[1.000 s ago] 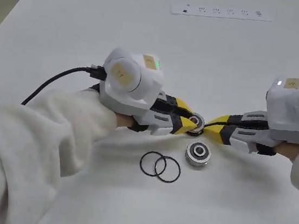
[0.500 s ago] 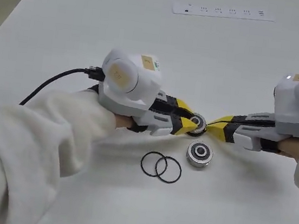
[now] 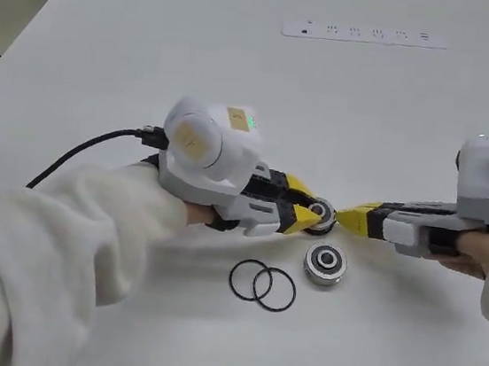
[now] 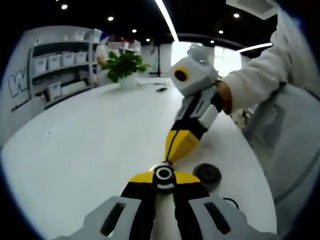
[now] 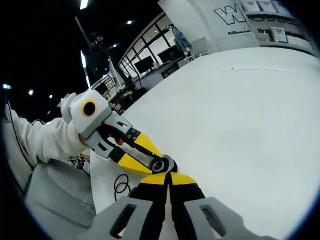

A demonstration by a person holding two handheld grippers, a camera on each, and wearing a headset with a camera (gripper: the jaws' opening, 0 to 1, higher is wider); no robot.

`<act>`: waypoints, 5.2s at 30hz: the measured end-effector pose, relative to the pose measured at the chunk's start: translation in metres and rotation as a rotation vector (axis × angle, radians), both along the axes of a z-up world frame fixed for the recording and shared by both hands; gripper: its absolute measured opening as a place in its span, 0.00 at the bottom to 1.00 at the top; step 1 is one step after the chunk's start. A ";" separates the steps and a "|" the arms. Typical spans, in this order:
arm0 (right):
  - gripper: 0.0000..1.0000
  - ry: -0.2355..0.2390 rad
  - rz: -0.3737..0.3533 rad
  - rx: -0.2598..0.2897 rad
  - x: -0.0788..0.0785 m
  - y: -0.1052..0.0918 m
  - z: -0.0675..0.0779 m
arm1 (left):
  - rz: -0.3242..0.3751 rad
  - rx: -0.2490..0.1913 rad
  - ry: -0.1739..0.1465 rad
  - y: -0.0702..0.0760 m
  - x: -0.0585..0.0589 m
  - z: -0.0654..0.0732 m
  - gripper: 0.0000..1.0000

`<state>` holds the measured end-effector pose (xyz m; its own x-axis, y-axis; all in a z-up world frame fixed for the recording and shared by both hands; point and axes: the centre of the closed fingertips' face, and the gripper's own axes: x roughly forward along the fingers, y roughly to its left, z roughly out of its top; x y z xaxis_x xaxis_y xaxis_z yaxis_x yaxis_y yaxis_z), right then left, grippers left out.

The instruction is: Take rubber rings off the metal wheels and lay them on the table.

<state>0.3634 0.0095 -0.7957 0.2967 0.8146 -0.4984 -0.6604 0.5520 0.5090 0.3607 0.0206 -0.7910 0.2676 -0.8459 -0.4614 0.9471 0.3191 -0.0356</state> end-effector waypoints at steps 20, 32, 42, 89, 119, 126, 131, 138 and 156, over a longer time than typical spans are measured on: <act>0.00 0.007 0.002 0.001 -0.003 0.006 0.005 | 0.018 0.008 -0.008 0.000 0.001 0.000 0.13; 0.00 0.001 0.016 -0.001 -0.005 0.009 0.009 | 0.021 0.007 -0.008 0.001 0.001 0.000 0.13; 0.00 -0.007 0.021 0.001 -0.005 0.011 0.012 | 0.033 -0.012 -0.007 0.003 0.001 0.001 0.13; 0.00 -0.056 0.073 0.018 -0.009 0.025 0.024 | 0.034 0.031 -0.042 0.005 -0.004 -0.002 0.13; 0.00 -0.083 0.021 0.043 -0.006 0.017 0.049 | 0.026 0.126 -0.146 0.003 -0.021 0.054 0.38; 0.00 -0.128 0.005 0.117 -0.005 0.022 0.086 | 0.092 0.068 -0.167 0.027 -0.026 0.092 0.46; 0.00 -0.134 0.035 0.172 -0.014 0.030 0.105 | 0.215 -0.043 -0.176 0.055 -0.024 0.127 0.54; 0.00 -0.140 0.055 0.226 -0.022 0.041 0.119 | 0.302 -0.029 -0.209 0.100 -0.045 0.138 0.57; 0.00 -0.113 0.151 0.209 -0.054 0.071 0.114 | 0.279 0.052 -0.154 0.131 -0.095 0.108 0.70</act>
